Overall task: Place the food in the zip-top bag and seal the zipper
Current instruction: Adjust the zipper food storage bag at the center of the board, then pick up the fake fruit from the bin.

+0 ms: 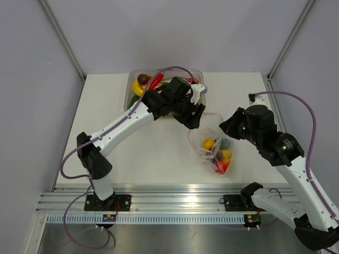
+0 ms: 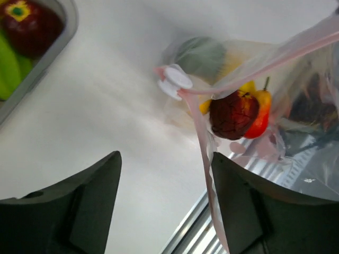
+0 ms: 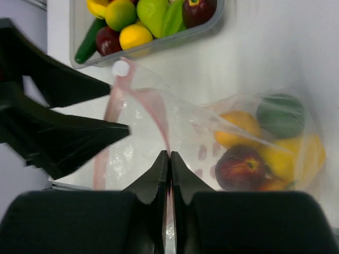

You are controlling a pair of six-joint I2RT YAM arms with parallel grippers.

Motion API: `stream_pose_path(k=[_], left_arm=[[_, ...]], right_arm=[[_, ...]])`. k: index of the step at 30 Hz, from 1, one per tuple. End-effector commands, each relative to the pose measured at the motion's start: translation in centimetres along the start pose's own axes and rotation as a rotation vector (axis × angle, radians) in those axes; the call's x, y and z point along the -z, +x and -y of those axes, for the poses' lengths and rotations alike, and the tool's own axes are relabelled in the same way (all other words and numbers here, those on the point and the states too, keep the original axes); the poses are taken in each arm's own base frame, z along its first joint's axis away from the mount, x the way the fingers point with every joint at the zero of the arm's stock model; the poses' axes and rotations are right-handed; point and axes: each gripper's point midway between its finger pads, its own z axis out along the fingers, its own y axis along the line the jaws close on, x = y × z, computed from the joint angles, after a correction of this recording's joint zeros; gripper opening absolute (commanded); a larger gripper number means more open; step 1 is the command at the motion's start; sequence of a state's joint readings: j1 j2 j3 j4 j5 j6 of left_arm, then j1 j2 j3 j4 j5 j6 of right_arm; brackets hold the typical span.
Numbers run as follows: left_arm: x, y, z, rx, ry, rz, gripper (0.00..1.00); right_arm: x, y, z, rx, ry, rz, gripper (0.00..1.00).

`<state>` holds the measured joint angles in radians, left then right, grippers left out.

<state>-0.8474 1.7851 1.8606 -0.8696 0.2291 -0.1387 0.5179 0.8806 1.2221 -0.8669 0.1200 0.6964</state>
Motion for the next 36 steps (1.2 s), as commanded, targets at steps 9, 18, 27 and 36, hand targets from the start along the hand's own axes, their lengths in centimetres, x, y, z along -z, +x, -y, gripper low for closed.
stream_pose_path(k=[9, 18, 27, 36], left_arm=[[15.0, -3.7, -12.0, 0.183, -0.458, 0.352, 0.86], [12.9, -4.3, -24.3, 0.323, -0.766, 0.301, 0.99], [1.8, -4.4, -30.7, 0.316, -0.713, 0.136, 0.98], [-4.2, -1.7, -32.4, 0.333, -0.621, 0.053, 0.93]], right_arm=[[-3.6, 1.3, -0.7, -0.006, -0.027, -0.052, 0.09], [-4.2, 1.1, -2.0, 0.018, -0.066, -0.073, 0.1], [-5.1, 1.5, -2.1, 0.027, -0.065, -0.098, 0.11], [-4.8, 1.8, -2.2, 0.024, -0.073, -0.114, 0.11]])
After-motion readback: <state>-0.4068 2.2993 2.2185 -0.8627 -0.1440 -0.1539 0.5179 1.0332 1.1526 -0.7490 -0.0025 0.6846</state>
